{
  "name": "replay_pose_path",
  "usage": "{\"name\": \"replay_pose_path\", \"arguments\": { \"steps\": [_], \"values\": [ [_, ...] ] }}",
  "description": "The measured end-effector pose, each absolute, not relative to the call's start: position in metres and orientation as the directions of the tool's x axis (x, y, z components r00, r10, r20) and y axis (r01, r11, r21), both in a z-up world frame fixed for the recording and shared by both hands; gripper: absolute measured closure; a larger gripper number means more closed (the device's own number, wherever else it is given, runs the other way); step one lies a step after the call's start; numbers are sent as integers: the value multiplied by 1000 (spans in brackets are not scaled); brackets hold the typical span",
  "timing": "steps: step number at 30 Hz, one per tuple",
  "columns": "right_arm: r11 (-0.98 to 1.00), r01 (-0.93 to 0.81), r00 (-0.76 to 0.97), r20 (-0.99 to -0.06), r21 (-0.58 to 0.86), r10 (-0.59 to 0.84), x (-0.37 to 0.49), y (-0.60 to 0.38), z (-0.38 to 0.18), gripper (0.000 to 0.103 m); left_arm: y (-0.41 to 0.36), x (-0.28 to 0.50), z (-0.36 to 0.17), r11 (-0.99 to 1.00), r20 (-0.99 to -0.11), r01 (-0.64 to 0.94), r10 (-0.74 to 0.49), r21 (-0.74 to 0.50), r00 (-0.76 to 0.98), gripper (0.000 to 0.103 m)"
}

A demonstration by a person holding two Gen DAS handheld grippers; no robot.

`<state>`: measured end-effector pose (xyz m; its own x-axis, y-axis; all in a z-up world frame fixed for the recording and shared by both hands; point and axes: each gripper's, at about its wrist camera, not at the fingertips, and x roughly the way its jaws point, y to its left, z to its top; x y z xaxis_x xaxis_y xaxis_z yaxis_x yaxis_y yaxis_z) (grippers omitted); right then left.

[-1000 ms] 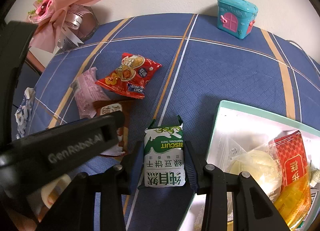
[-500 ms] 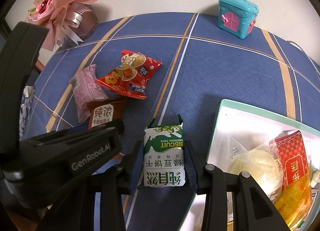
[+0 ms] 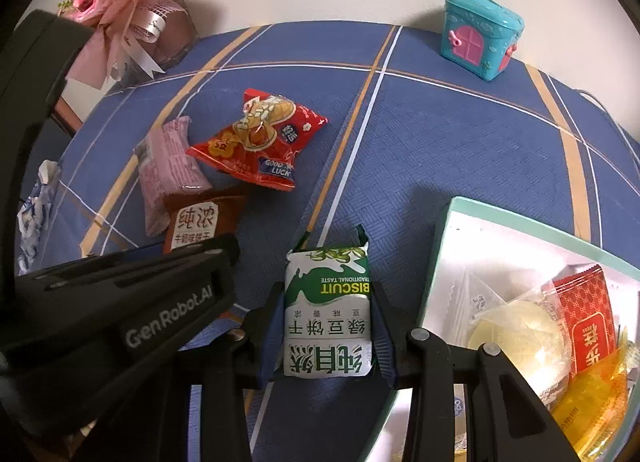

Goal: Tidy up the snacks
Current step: 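Carry the green biscuit packet with right tool into the tray while left tool carries the milk biscuit packet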

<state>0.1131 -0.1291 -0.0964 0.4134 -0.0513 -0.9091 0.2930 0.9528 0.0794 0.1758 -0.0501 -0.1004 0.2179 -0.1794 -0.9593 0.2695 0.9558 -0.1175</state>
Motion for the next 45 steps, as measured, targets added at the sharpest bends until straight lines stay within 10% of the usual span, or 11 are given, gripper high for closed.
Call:
{"name": "replay_pose_path", "arguments": {
  "steps": [45],
  "values": [
    [888,446,507,-849,110,-149,31,-194,-6,61,-83,108,-1,918,-898,387,-243,-91,367,62]
  ]
}}
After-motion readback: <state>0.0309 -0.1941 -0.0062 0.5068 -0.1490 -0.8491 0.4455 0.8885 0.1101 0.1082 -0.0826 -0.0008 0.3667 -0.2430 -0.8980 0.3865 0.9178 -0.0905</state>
